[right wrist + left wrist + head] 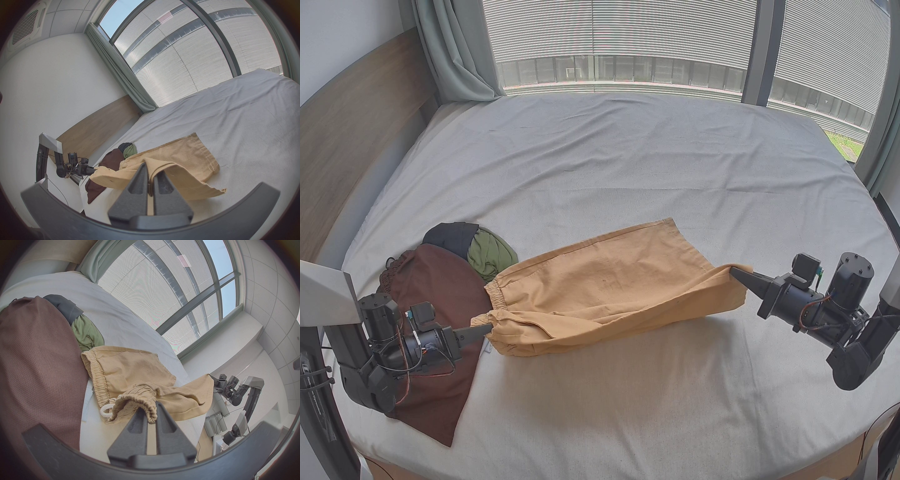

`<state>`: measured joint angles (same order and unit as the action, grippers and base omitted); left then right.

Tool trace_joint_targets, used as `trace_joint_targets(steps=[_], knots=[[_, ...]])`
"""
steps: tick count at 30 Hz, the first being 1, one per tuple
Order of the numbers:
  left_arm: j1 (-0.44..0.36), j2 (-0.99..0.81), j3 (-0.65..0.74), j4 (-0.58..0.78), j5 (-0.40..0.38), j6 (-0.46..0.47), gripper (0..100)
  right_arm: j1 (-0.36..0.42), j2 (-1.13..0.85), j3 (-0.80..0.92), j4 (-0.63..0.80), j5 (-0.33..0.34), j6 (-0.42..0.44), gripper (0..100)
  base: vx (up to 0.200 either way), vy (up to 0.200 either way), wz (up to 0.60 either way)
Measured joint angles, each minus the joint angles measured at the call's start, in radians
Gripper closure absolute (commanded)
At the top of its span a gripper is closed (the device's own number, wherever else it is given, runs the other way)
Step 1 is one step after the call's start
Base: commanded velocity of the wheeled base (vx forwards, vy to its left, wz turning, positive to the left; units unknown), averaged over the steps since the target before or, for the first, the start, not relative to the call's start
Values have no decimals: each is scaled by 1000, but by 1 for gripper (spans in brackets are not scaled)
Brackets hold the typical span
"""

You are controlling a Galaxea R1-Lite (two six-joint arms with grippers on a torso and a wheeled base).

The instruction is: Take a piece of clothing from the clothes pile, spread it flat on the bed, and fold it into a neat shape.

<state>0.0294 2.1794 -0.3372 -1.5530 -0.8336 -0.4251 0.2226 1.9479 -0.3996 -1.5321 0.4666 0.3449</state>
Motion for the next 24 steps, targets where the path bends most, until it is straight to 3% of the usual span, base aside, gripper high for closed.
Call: trace_joint_targets(steps=[9, 16, 24], knots=[[-1, -1, -17, 0, 20, -18, 100, -5, 51, -112, 8, -2, 47, 100, 0, 0, 0], [-4, -2, -23, 0, 26, -20, 100, -5, 80, -185, 9, -1, 131, 100, 0, 0, 0], [-15, -1, -61, 0, 119, -79, 100, -7, 118, -285, 31, -1, 150, 100, 0, 0, 0]])
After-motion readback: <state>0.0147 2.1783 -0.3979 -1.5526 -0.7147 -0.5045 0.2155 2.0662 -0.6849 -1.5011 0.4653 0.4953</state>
